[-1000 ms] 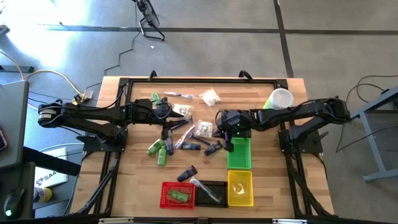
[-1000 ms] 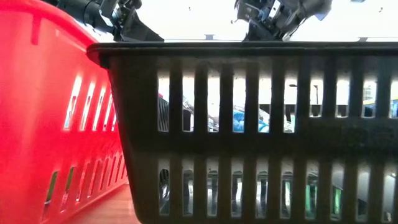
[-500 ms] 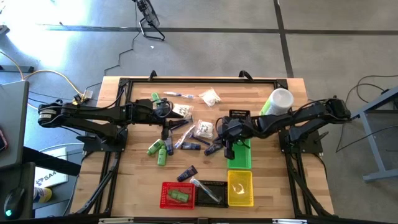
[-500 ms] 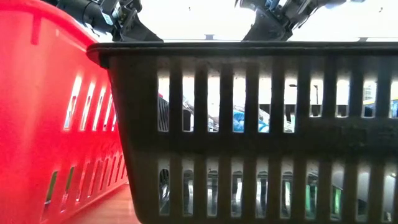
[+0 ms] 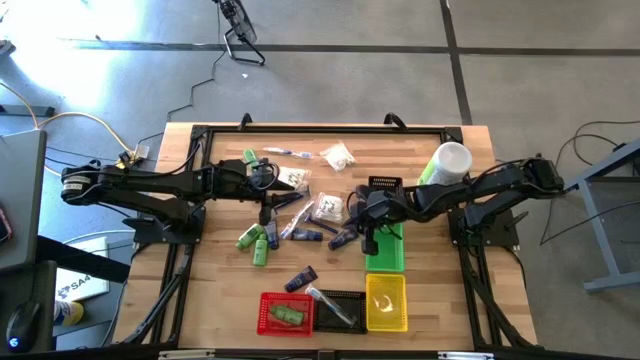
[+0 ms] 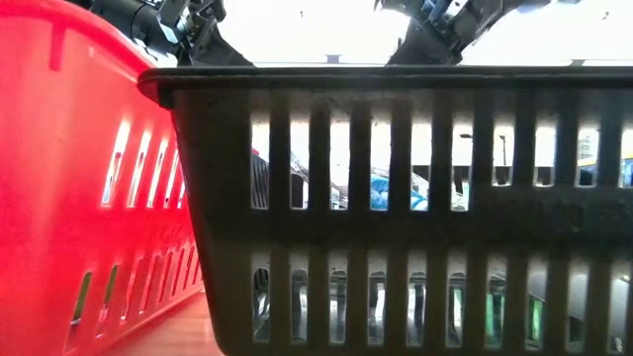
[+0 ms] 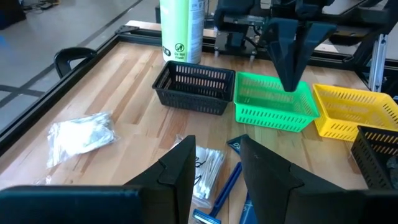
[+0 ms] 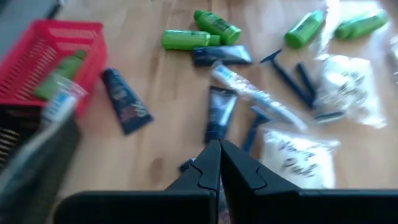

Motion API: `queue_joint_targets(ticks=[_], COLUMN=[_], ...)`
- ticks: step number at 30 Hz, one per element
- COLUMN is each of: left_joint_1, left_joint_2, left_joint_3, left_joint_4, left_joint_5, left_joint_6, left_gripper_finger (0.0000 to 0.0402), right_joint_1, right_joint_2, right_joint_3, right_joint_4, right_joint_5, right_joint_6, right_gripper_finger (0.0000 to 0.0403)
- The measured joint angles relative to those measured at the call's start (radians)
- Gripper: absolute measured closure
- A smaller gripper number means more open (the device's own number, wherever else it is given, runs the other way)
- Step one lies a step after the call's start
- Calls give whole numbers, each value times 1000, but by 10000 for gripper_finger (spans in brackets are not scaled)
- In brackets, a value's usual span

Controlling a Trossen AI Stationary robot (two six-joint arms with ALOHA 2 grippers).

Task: Pick & Place Travel size toiletries
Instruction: Put the blue shaving cream into the top black bin

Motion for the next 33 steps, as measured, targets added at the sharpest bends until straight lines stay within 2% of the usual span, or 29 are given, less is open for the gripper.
queue_joint_targets(ticks=[4,21,24,29,33], left_joint_1=[0,0,0,0,0], left_joint_2=[0,0,0,-2,-35], left_joint_3=[0,0,0,0,-2], left_joint_4=[0,-11,-1,29,-22], left_joint_5=[-1,0,0,4,4], left_joint_6=[13,19,36,67,136], left_gripper_finger=[278,278,278,278,278], right_joint_1=[0,-16,-16,-15,-15], right_joint_2=[0,0,0,0,0], right_joint_3=[0,0,0,0,0], right_joint_4=[20,89,89,89,89], right_joint_5=[58,46,47,47,44], right_joint_6=[-55,-113,-113,-110,-100], right_gripper_finger=[399,394,368,291,237])
